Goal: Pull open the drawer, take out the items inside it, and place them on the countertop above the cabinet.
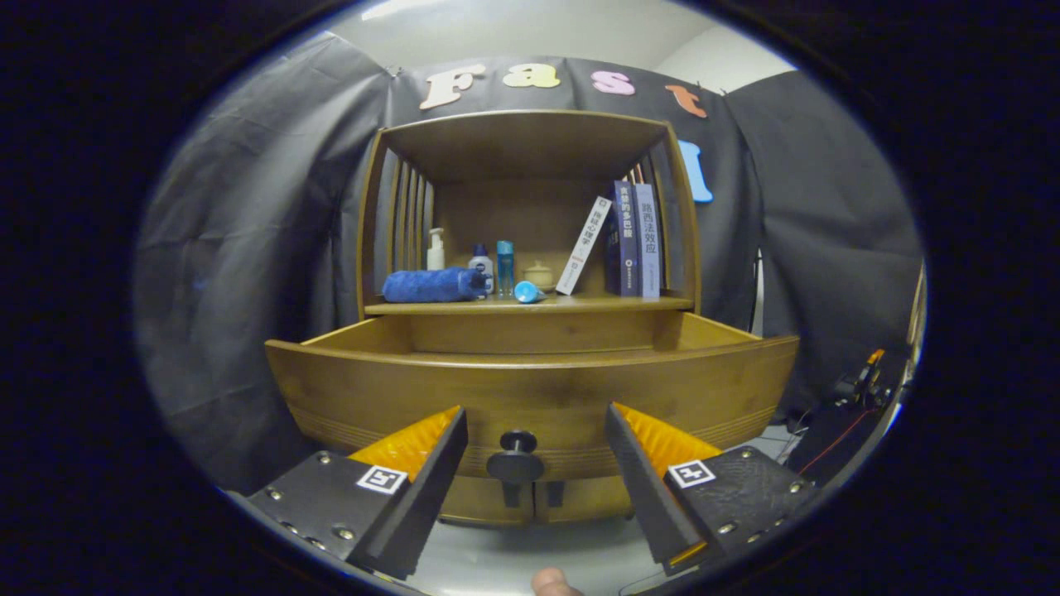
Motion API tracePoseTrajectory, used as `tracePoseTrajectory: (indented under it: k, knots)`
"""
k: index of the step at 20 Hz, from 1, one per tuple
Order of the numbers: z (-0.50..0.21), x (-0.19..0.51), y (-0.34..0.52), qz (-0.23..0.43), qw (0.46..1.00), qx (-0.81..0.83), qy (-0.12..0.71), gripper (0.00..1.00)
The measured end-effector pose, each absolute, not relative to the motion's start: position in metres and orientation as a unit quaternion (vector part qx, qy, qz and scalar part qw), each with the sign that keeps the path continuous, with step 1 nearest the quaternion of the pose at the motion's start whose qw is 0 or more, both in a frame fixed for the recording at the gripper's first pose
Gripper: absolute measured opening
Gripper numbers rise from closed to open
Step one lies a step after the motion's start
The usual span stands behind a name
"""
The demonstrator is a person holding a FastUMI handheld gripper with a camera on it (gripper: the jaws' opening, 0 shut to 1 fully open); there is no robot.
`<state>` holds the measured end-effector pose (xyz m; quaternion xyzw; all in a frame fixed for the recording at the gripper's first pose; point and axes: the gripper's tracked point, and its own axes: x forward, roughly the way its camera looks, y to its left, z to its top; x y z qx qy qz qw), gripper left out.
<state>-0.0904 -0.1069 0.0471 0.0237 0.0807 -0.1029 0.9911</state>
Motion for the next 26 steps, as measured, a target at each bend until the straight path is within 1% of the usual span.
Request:
tracePoseTrajectory:
  k: [7,11,22,25,26]
  knots:
    - [0.047,-0.071,-0.136,-0.135,0.985,0.051,0.090,0.99]
    - [0.048,-0.067,-0.129,-0.118,0.984,0.098,0.090,0.99]
    - [0.058,-0.046,-0.131,-0.098,0.989,0.079,0.081,0.99]
    - [0.069,-0.034,-0.135,-0.098,0.990,0.077,0.065,0.99]
    - [0.063,-0.030,-0.135,-0.097,0.989,0.078,0.074,0.99]
